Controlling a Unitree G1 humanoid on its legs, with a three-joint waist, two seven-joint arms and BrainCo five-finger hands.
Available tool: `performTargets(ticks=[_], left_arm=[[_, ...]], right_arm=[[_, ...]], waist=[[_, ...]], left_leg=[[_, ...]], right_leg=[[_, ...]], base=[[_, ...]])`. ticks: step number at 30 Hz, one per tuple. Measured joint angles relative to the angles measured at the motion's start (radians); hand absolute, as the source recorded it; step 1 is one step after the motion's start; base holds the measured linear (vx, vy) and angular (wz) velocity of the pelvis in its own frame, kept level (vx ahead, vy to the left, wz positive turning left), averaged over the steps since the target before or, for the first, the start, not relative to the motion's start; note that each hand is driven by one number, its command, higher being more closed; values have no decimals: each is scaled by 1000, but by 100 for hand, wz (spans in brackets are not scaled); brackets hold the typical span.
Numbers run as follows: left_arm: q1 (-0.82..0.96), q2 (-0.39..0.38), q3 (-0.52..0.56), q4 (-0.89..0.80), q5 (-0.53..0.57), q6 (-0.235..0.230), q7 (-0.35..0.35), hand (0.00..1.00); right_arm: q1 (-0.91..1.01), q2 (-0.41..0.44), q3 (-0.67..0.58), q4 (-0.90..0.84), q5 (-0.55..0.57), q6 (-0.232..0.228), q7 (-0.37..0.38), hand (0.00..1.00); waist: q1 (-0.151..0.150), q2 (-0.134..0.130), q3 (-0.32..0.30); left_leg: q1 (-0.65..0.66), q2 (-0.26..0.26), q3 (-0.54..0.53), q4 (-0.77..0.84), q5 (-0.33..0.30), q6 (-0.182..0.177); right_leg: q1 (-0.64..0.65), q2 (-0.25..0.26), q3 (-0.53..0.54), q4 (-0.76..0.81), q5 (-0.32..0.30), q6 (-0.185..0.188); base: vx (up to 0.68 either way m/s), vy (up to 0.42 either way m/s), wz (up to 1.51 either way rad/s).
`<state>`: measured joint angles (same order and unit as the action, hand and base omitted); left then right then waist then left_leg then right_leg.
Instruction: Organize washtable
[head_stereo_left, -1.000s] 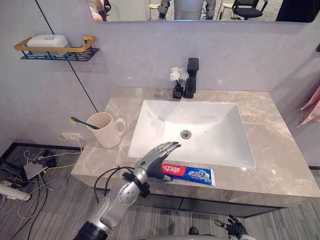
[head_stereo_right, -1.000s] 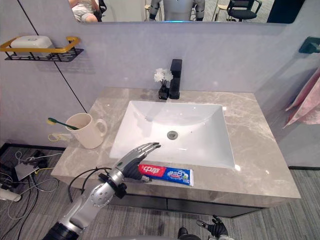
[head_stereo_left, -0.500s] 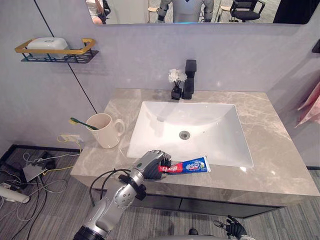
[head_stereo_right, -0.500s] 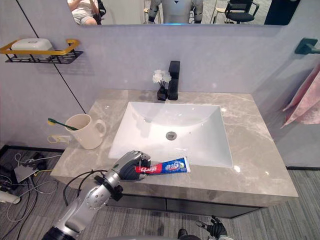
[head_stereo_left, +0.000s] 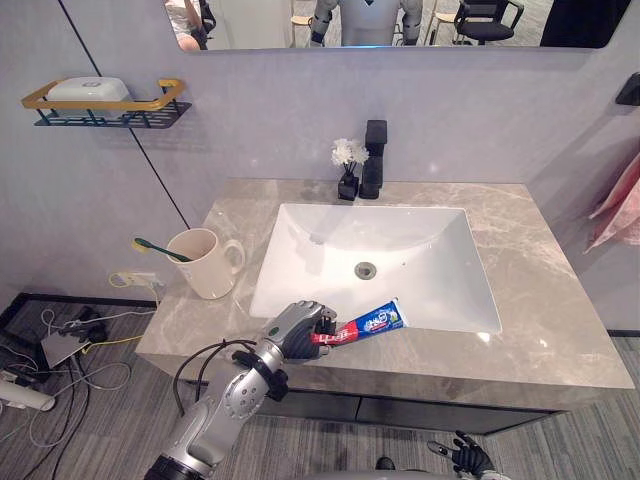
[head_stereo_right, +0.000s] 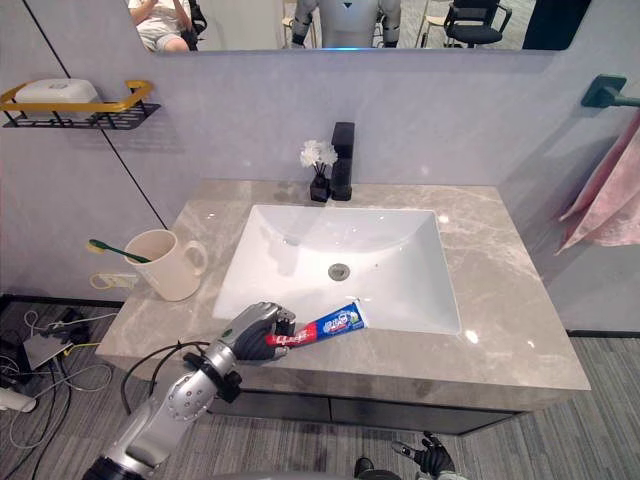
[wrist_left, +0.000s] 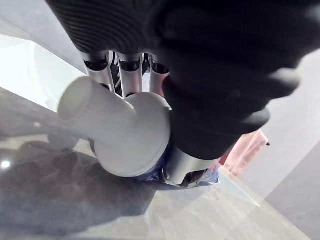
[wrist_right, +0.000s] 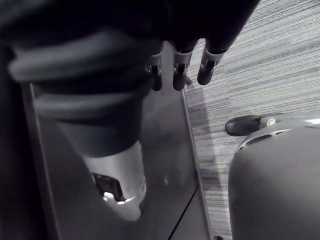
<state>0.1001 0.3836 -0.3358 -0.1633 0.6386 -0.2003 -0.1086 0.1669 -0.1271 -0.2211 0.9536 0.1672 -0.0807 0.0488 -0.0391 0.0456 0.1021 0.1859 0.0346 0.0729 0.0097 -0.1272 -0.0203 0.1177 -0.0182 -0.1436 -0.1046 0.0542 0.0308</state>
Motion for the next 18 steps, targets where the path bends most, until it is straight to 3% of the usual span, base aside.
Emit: performTargets(ticks=[7, 12, 18], left_arm=[[17, -35, 85, -58, -1, 29, 40, 100], [17, -118, 144, -137, -8, 37, 99, 100], [45, -157, 156, -206, -9, 36, 102, 100]], right_arm=[[38, -2, -183, -57, 29, -1, -35, 0], [81, 3, -291, -288, 18, 0, -71, 0], [125, 3, -339, -652, 18, 1, -70, 0]], waist=[[-2, 1, -1], [1, -6, -2], [-2, -10, -2]], left_leg=[[-1, 0, 17, -1, -2, 1], [-16, 1, 65, 4, -5, 1], [-15, 7, 109, 32, -27, 5]], right_leg=[[-3, 2, 21, 1, 2, 1], [-36, 6, 70, 4, 19, -2], [-36, 15, 116, 3, 26, -1]], base=[[-1, 6, -7], [-28, 7, -26], [-62, 0, -24]])
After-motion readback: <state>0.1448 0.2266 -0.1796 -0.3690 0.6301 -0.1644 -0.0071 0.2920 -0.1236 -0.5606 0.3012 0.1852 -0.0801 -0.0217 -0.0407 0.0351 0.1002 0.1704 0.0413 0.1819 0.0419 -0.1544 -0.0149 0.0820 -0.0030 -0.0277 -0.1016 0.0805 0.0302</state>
